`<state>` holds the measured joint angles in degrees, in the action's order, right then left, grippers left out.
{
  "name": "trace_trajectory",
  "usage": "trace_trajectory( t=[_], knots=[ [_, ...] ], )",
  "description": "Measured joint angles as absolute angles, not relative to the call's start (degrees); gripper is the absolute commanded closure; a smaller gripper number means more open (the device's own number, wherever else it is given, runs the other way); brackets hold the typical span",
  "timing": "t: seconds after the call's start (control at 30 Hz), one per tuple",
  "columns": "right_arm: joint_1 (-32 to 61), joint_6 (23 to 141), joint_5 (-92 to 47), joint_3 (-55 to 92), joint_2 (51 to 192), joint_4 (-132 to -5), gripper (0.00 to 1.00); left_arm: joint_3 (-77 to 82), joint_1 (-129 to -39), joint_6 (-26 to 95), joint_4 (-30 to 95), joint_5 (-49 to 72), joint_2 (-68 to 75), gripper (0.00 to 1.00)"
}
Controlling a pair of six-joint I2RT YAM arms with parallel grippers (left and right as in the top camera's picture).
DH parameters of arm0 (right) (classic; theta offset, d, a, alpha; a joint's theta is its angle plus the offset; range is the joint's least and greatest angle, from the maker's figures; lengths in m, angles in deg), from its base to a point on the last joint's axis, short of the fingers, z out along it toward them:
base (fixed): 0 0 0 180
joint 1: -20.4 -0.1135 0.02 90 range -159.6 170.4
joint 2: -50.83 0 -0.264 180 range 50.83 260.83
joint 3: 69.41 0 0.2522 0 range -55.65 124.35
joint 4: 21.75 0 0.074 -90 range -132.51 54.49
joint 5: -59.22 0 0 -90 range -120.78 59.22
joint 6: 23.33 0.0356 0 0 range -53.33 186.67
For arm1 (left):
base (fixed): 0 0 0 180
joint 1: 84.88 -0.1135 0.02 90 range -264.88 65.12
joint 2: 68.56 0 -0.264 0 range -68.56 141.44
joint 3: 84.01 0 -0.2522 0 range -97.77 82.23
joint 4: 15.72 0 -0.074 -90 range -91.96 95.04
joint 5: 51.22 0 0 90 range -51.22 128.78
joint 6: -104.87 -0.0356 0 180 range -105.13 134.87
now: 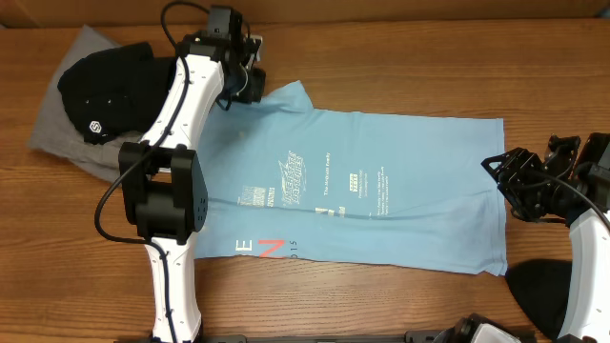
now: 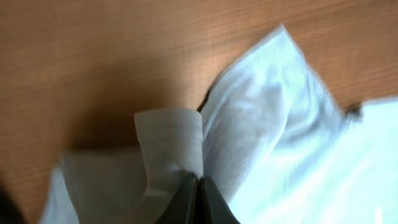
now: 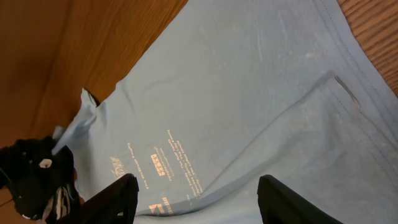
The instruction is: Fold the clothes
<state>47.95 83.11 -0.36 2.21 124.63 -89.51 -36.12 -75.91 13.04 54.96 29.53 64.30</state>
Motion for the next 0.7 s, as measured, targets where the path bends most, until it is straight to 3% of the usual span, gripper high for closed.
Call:
trace_trajectory(
  t=[0.2,0.23,0.3,0.4,0.53,0.7],
  knots=[
    [48.0,83.1,-0.4,2.2,124.6,-89.5,0.35,-36.1,-75.9,13.2,66.7,28.0,63.6,0.88],
    [48.0,83.1,-0.4,2.2,124.6,-89.5,0.35,-36.1,-75.9,13.2,68.7,27.6,63.5,0.84],
    [48.0,83.1,-0.4,2.2,124.6,-89.4,0.35,-36.1,-75.9,13.1,71.4,27.1,63.4,0.66],
    [48.0,83.1,-0.3,2.2,124.6,-88.6,0.35,-36.1,-75.9,13.4,74.2,26.7,63.4,0.59],
    [48.0,83.1,-0.3,2.2,124.6,-88.0,0.35,-36.1,-75.9,13.5,69.6,26.4,63.4,0.52],
    [48.0,83.2,-0.3,2.2,124.6,-88.0,0.35,-36.1,-75.9,13.2,55.3,25.1,63.4,0.48]
  ],
)
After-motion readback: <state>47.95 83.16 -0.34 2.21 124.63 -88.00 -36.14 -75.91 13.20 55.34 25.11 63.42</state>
